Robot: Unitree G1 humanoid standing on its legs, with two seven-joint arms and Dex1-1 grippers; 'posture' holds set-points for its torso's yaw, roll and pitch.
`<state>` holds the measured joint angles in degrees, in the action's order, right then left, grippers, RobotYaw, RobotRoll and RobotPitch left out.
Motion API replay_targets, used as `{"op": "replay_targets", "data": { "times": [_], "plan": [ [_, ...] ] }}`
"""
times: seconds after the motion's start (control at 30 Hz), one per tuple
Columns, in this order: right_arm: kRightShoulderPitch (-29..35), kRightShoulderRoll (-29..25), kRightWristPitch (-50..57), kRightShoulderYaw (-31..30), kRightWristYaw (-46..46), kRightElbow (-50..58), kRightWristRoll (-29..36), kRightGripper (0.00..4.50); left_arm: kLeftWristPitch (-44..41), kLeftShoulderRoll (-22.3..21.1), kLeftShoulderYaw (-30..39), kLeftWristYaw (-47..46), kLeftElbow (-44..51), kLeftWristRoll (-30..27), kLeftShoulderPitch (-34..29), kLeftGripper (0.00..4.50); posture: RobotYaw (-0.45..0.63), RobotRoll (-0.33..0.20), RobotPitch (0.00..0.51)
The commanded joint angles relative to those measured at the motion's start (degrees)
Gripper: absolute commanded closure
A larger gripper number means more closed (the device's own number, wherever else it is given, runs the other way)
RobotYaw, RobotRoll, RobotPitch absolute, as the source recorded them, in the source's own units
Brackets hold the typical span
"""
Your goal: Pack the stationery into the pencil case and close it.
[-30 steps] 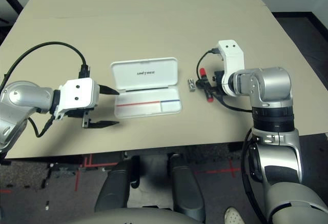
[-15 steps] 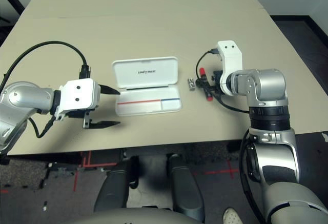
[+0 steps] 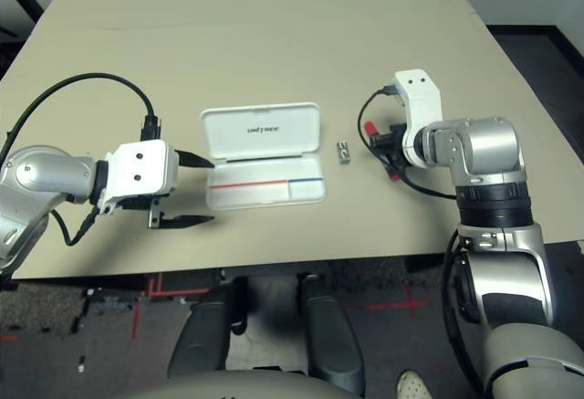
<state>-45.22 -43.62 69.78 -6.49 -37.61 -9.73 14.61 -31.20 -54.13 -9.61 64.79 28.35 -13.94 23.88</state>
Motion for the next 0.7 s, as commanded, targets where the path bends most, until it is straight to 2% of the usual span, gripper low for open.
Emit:
{"op": "replay_targets", "data": {
  "times": [0.03,0.17,0.3,0.43,0.57,0.7],
  "plan": [
    [-3.1,-4.5,-6.5,-4.7,-8.9,-2.6,-0.7,4.02,0.6,-0.3,-0.7,0.6,-0.1,-0.2,-0.6,0.00,0.07,0.000,0.220],
    [-6.5,-8.3,-15.9,-9.4,-19.7,-5.7,-2.6,4.02,0.9,-0.4,-0.8,0.8,-0.4,-0.1,-0.5,0.00,0.06,0.000,0.215],
    [-9.0,-11.1,-31.7,-13.4,-36.4,-8.4,-4.5,4.02,1.5,-0.5,-1.0,1.1,-1.1,0.3,-0.4,0.00,0.06,0.000,0.209],
    [-11.0,-11.6,-39.8,-15.3,-50.8,-9.2,-4.4,4.02,1.9,-0.6,-1.1,1.2,-1.4,0.4,-0.3,0.00,0.06,0.000,0.205],
    [-14.3,-9.2,-43.3,-17.6,-54.8,-10.9,-4.9,4.02,2.5,-0.7,-1.1,1.4,-1.9,0.5,-0.3,0.00,0.05,0.000,0.202],
    [-18.5,-8.7,-47.1,-24.0,-54.9,-12.0,-2.5,4.02,2.9,-0.9,-1.4,1.7,-2.3,0.7,0.0,0.00,0.05,0.000,0.203]
  ]
}}
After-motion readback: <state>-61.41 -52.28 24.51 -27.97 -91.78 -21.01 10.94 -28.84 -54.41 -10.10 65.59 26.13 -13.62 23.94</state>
